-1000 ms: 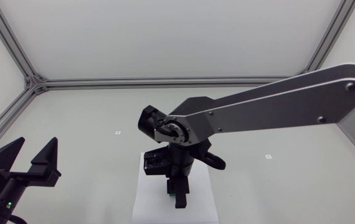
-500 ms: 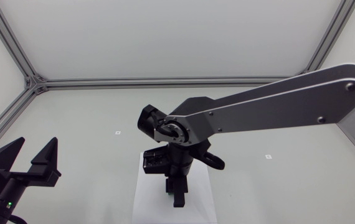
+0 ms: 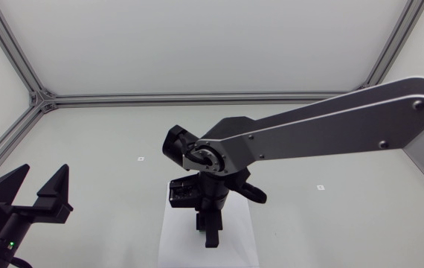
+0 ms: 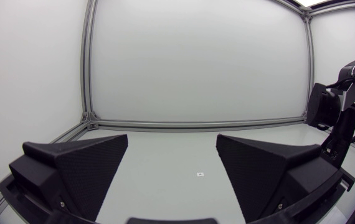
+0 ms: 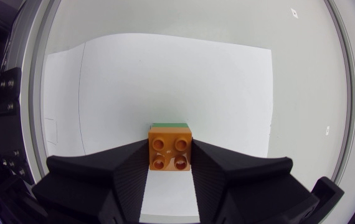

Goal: Pick up the orange 2x2 brick with the right arm and stack it on top of the green 2x2 brick in the center

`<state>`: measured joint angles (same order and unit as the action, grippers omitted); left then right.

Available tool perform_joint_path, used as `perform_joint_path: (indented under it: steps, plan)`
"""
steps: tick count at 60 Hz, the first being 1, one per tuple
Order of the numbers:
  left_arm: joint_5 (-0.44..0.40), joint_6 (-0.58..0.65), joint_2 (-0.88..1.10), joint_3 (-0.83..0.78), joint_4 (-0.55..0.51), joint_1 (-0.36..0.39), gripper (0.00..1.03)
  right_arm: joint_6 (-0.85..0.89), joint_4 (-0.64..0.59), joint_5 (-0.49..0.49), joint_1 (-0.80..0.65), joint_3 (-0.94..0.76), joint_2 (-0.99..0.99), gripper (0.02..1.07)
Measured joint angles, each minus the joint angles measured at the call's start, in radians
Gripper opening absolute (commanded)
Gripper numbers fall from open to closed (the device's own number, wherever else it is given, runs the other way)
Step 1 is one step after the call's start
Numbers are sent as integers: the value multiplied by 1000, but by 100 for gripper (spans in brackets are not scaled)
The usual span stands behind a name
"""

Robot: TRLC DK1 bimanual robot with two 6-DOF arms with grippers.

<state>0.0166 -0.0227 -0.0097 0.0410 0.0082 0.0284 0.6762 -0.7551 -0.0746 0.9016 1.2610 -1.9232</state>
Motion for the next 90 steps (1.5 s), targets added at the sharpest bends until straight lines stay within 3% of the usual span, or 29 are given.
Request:
perform_joint_path:
  steps: [9,18,25,65,69,90]
  plan:
    - [0,0,0,0,0,0,99,0,1,0,0,0,0,25]
    - [0,0,0,0,0,0,99,0,5,0,0,-5,1,26]
    - [0,0,0,0,0,0,99,0,6,1,1,-6,2,37]
    - [0,0,0,0,0,0,99,0,26,13,6,-28,21,42]
    - [0,0,0,0,0,0,99,0,26,16,6,-31,22,47]
    - [0,0,0,0,0,0,99,0,26,19,6,-32,23,51]
